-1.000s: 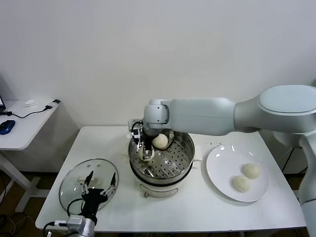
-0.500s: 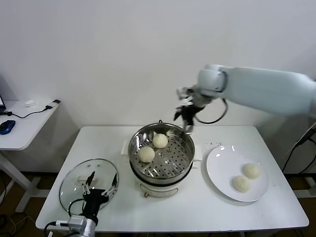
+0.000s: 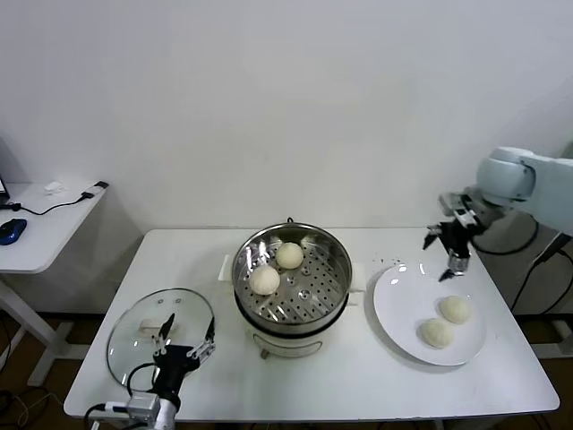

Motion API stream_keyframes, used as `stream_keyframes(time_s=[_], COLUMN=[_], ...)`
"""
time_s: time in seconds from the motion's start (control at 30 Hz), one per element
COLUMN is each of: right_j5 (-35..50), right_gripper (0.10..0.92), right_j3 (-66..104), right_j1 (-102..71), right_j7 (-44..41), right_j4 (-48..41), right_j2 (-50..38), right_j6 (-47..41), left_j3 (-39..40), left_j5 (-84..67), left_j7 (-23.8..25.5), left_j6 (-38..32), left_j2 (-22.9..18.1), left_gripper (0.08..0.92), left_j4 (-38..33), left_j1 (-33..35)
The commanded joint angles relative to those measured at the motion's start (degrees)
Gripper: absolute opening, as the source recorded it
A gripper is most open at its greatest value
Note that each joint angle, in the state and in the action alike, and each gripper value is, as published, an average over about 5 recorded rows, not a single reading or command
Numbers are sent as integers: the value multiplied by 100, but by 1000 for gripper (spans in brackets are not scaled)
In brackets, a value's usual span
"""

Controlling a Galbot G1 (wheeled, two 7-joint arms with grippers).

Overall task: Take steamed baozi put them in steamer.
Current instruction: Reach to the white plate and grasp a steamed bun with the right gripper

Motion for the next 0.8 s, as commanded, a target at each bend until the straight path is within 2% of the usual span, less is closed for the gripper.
stream_keyframes(time_s=[0.03, 0.37, 0.8], right_j5=[-732, -804, -1043], right_gripper=[823, 823, 823], right_j3=[222, 1332, 1926], right_j1=[-999, -2345, -3155], right_j7=[3, 392, 685], right_j4=[-1, -83, -225], right_j2=[-546, -581, -369], right_j6=[120, -217, -498], left_j3=[3, 26, 50], left_j5=[18, 58, 122], left_j7=[-1, 2, 6], left_j6=[-5, 9, -9], left_j2=[-20, -49, -48], left_gripper=[823, 823, 823], left_j4=[37, 107, 150], left_j1=[-9, -39, 16])
